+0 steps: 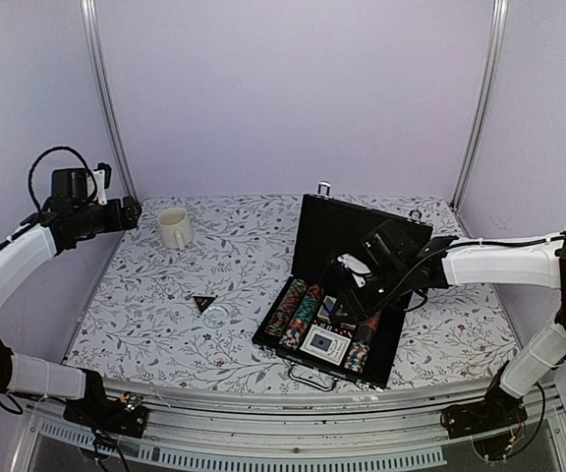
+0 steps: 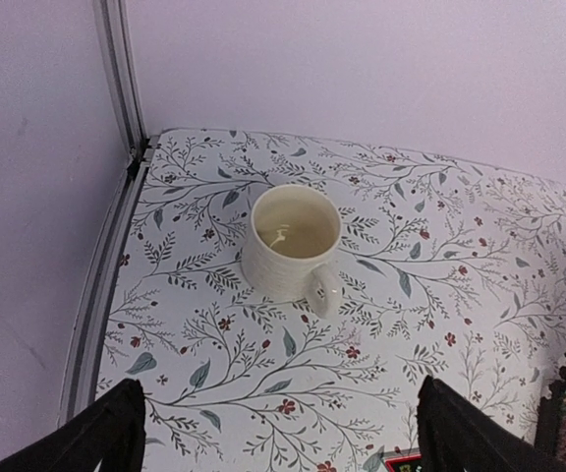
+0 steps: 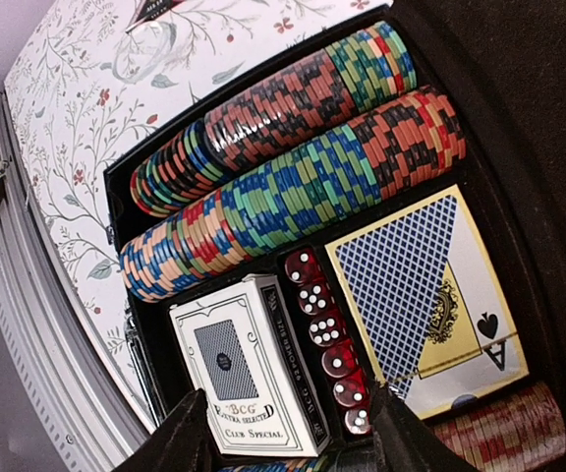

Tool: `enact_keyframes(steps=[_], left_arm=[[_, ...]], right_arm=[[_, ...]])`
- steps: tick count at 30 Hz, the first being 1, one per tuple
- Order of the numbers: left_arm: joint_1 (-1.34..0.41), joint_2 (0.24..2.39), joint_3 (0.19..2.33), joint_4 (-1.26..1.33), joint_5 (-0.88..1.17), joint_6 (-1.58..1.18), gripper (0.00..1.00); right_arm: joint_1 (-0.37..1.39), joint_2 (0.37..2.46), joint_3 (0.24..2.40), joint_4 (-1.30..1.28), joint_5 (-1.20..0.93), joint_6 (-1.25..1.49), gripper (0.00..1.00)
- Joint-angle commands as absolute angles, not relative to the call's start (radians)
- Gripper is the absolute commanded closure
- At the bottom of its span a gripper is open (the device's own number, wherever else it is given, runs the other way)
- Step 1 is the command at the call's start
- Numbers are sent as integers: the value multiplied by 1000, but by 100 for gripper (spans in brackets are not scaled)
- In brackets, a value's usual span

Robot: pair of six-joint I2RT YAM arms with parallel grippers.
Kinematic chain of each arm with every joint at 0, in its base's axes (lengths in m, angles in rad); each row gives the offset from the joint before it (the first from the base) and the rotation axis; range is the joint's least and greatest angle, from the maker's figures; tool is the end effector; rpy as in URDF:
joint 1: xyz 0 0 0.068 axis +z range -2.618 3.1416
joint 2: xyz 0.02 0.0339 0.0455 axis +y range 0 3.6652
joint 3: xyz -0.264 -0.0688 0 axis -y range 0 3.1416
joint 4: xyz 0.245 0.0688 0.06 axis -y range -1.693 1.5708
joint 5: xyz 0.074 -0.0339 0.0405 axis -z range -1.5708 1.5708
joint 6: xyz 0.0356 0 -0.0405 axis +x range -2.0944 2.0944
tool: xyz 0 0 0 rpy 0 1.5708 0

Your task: Pack up texas hold em set

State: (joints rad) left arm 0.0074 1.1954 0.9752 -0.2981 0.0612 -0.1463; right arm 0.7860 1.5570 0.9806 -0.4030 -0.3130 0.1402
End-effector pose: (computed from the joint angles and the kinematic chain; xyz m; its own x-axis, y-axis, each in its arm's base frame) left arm 0.2706 -0.0002 0.3099 -0.4968 -0.1492 -0.8550 -0.0270 0.9873 -0.1566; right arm 0.2146 0.2303 0.2047 -0.6919 -0.5046 -0.5163 -0.7047 0.6276 0.3310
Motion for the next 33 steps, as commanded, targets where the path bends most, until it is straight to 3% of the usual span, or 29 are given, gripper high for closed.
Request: enact_keyframes(steps=[1, 19, 33], left_arm=[[5, 1198, 963, -292, 56, -147, 4], [-3, 1219, 970, -301, 51, -147, 5], [-5, 1224, 973, -308, 45, -151, 5]], right_arm=[[806, 1634, 1009, -364, -344, 153, 47], [822, 1758, 1051, -322, -393, 155, 76], [874, 1765, 1004, -322, -431, 174, 85]])
